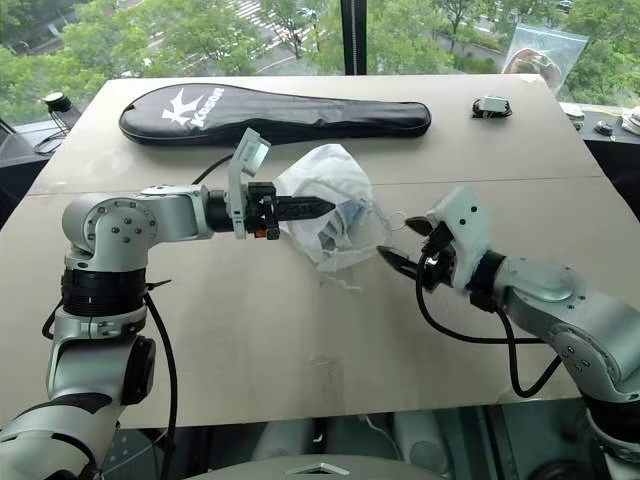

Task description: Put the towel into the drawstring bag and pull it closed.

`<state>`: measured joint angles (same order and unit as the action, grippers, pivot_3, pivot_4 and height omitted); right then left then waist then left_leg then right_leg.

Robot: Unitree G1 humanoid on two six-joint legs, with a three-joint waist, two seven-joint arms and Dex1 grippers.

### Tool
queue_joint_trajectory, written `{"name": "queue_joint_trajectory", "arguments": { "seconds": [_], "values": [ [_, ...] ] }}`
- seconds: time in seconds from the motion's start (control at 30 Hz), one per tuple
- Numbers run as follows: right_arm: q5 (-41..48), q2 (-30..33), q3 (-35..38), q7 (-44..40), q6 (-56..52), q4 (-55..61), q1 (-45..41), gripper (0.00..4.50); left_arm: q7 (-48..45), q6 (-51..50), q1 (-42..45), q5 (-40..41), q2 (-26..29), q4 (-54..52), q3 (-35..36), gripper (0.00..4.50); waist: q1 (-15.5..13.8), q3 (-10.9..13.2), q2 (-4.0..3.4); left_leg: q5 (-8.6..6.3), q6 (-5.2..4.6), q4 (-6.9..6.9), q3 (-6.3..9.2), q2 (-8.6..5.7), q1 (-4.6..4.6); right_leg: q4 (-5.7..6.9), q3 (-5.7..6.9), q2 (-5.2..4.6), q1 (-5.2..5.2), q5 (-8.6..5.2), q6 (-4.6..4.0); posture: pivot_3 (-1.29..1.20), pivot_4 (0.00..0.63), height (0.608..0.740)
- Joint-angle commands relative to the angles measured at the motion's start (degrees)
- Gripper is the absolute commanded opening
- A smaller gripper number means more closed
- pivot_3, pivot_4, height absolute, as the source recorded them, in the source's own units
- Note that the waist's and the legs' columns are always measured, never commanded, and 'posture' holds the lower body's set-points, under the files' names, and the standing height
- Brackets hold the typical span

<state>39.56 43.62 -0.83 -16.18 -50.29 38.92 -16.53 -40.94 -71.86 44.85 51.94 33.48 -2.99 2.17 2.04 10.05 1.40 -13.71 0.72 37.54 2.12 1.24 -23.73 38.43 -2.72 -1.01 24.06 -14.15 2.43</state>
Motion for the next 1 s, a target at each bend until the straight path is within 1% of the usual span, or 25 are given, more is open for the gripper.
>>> {"name": "queue_joint_trajectory", "arguments": {
  "seconds": [0.03, 0.13, 0.27, 0.33, 0.4, 0.47, 0.5, 0.53, 0.7, 0.8, 0.87, 0.97, 1.0],
  "values": [
    [-4.1, -2.6, -2.1, 0.6, 2.1, 0.1, -0.9, 3.35, -0.8, 2.0, 1.3, -1.0, -0.2, -0.9, 0.3, 0.00, 0.2, 0.0, 0.00, 0.00, 0.00, 0.00, 0.00, 0.01, 0.00, 0.01, -0.01, 0.01, 0.00, 0.00, 0.00, 0.00, 0.150, 0.740],
    [-7.9, -4.3, -4.5, 1.0, 2.3, -1.2, -1.8, 3.35, -0.6, 2.3, 1.4, -1.8, -0.5, -1.1, -0.2, 0.00, 0.2, 0.0, 0.00, 0.00, 0.00, 0.00, 0.01, 0.02, 0.00, 0.02, -0.01, 0.02, 0.01, 0.00, -0.01, 0.00, 0.150, 0.740],
    [-9.2, -5.7, -3.7, 0.2, 1.9, -0.7, -1.7, 3.35, 0.3, 2.3, 1.7, -2.5, -1.2, -1.3, 0.2, 0.00, 0.0, 0.0, 0.00, 0.00, 0.00, 0.01, -0.01, 0.01, 0.00, 0.01, -0.01, 0.00, 0.00, 0.01, 0.00, 0.00, 0.150, 0.740],
    [-11.8, -5.1, -4.1, 0.2, 2.6, -0.6, -2.0, 3.35, 0.3, 2.2, 1.6, -2.7, -1.5, -1.5, 0.4, 0.00, -0.1, 0.0, 0.00, 0.00, 0.00, 0.01, 0.01, 0.01, -0.02, 0.01, 0.01, 0.00, 0.00, 0.01, 0.00, 0.00, 0.150, 0.740],
    [-16.8, -3.1, -6.4, -0.2, 4.6, -0.8, -2.5, 3.35, 0.1, 2.3, 1.2, -2.9, -1.4, -1.7, 0.5, 0.00, -0.1, 0.0, 0.00, 0.00, 0.00, 0.01, 0.01, 0.01, -0.01, 0.01, 0.00, -0.01, 0.00, 0.01, 0.00, 0.00, 0.150, 0.740],
    [-20.2, -2.8, -7.4, 0.0, 6.9, -1.5, -2.7, 3.35, 0.1, 2.3, 1.1, -3.0, -1.5, -1.7, 0.5, 0.00, -0.1, 0.0, 0.00, 0.00, 0.00, 0.01, 0.00, 0.01, -0.01, 0.01, 0.00, 0.00, 0.00, 0.01, 0.00, 0.00, 0.150, 0.740],
    [-19.3, -4.2, -6.4, -0.1, 6.4, -1.7, -2.5, 3.35, 0.1, 2.3, 1.2, -3.1, -1.5, -1.7, 0.6, 0.00, 0.0, 0.0, 0.00, 0.00, 0.00, 0.01, 0.00, 0.01, 0.00, 0.01, 0.01, 0.00, 0.00, 0.01, 0.00, 0.00, 0.150, 0.740],
    [-16.1, -6.7, -3.8, 0.1, 4.6, -1.6, -2.0, 3.35, 0.0, 2.3, 1.2, -3.2, -1.5, -1.6, 0.7, 0.00, 0.0, 0.0, 0.00, 0.00, 0.00, 0.01, 0.00, 0.01, 0.01, 0.01, 0.00, 0.00, 0.00, 0.01, 0.00, 0.00, 0.150, 0.740],
    [2.3, -13.7, 8.5, -2.4, -5.2, 0.6, 1.5, 3.35, -0.2, 2.4, 1.2, -3.6, -1.6, -1.3, 0.8, 0.00, -0.1, 0.0, 0.00, 0.00, 0.00, 0.01, 0.03, 0.02, -0.02, 0.04, 0.02, -0.01, 0.00, 0.01, -0.02, 0.00, 0.150, 0.740],
    [9.9, -17.1, 13.9, 1.7, -9.9, -0.8, -0.6, 3.35, -0.1, 2.4, 1.1, -3.6, -1.7, -1.5, 0.8, 0.00, -0.1, 0.0, 0.00, 0.00, 0.00, 0.04, 0.00, 0.01, -0.01, 0.04, 0.00, -0.03, -0.02, 0.02, -0.01, 0.00, 0.150, 0.740],
    [9.1, -16.7, 14.0, 4.0, -11.5, -1.7, -3.1, 3.35, 0.0, 2.3, 1.0, -3.6, -1.8, -1.7, 0.9, 0.00, 0.1, 0.0, -0.01, 0.00, 0.00, 0.04, 0.00, 0.01, 0.03, 0.08, -0.01, -0.02, -0.03, 0.02, -0.01, 0.00, 0.150, 0.740],
    [1.7, -11.5, 8.3, 3.9, -10.2, -1.5, -3.9, 3.35, 0.1, 2.2, 1.0, -3.6, -1.9, -1.7, 1.0, 0.00, 0.1, 0.0, -0.01, 0.00, 0.00, 0.04, 0.01, 0.01, 0.06, 0.15, 0.00, 0.00, -0.02, 0.01, -0.01, 0.00, 0.150, 0.740],
    [-3.5, -7.8, 4.1, 2.6, -6.7, -1.1, -3.3, 3.35, 0.1, 2.2, 1.0, -3.6, -1.9, -1.8, 1.0, 0.00, 0.1, 0.0, -0.01, 0.00, 0.00, 0.04, 0.02, 0.01, 0.06, 0.14, 0.01, 0.01, -0.02, 0.01, -0.02, 0.00, 0.150, 0.740]
  ]
}}
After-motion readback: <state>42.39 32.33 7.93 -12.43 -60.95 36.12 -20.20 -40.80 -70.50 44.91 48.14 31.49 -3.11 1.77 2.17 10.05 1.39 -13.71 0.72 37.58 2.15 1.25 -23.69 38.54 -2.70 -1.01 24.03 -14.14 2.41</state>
